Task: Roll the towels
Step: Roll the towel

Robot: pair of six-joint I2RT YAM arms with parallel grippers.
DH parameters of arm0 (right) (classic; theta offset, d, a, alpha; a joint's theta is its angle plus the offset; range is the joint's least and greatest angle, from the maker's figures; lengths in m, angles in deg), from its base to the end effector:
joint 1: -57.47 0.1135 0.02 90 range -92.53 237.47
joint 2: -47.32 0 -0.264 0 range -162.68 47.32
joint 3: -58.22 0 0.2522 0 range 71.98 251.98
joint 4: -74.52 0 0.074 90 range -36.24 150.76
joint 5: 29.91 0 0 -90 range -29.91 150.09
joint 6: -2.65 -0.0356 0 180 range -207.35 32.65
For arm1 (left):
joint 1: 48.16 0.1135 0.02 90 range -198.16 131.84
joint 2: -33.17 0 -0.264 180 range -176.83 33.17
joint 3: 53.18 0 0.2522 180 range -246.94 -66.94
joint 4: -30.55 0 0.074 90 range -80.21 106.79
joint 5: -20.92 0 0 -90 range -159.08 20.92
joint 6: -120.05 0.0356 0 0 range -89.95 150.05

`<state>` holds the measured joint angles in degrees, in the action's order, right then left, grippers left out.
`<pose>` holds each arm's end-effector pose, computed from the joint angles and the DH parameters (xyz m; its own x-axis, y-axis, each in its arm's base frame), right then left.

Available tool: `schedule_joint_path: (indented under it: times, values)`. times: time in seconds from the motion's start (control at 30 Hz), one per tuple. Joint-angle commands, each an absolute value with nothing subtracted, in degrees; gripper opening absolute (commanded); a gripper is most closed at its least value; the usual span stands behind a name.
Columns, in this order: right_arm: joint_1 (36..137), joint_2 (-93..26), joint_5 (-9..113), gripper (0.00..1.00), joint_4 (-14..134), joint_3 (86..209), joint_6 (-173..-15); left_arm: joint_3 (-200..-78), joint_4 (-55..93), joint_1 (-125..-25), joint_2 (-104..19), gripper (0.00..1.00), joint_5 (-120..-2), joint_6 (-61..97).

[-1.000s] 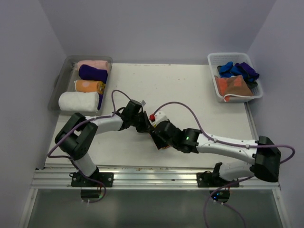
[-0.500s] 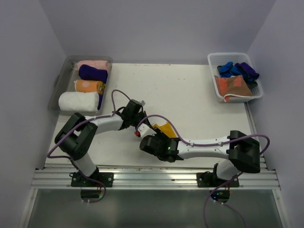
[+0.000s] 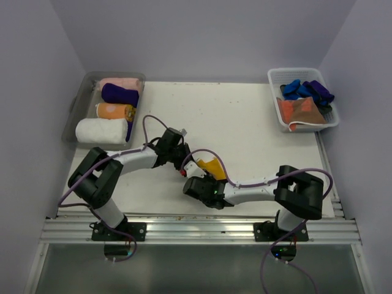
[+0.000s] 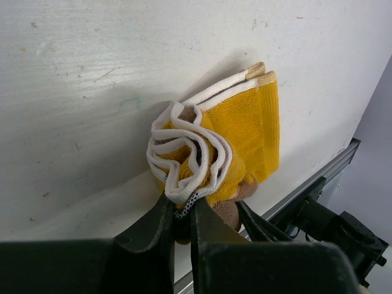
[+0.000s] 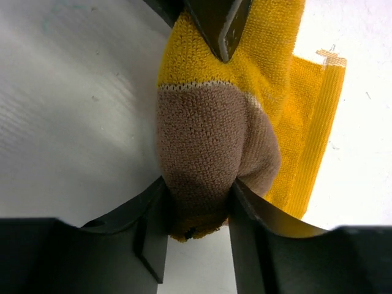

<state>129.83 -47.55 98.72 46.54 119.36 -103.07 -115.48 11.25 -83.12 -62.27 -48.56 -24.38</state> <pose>0.1122 0.2795 0.1469 -0.4343 -0.6672 -0.6051 -0.5580 0.7266 -0.4008 0.2564 -0.1945 0.1533 -0.9569 -0.2605 -0.1286 -0.1144 0.7447 -0.6575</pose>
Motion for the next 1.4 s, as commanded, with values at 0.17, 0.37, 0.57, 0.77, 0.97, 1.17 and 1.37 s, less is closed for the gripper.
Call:
schedule_joint_path:
  times: [0.17, 0.37, 0.57, 0.77, 0.97, 1.17, 1.37]
  values:
    - [125.51, -44.98, 91.92, 0.01, 52.75, 114.26, -109.15, -114.94, 9.85, -81.40, -54.90, 0.33, -49.39, -23.65]
    - [121.11, -40.31, 76.63, 0.00, 62.06, 113.47, -104.84, -113.09, 5.03, -73.13, -44.71, 0.50, -49.56, -20.41]
    - [117.25, -41.97, 60.57, 0.00, 66.55, 116.54, -106.24, -111.78, -0.34, -69.96, -37.59, 0.59, -52.03, -18.46]
    - [112.94, -43.39, 44.91, 0.00, 73.05, 114.70, -112.47, -104.66, 4.20, -69.96, -33.89, 0.68, -49.31, -19.96]
    - [108.72, -44.79, 36.72, 0.00, 80.34, 110.05, -118.19, -98.94, 9.84, -70.13, -34.24, 0.76, -45.26, -20.49]
    - [105.46, -47.17, 30.47, 0.00, 85.72, 106.97, -121.54, -96.91, 15.82, -70.57, -38.36, 0.85, -43.32, -21.01]
    - [104.58, -48.05, 28.89, 0.00, 85.28, 106.61, -121.62, -97.00, 22.67, -72.86, -44.52, 0.83, -43.50, -22.15]
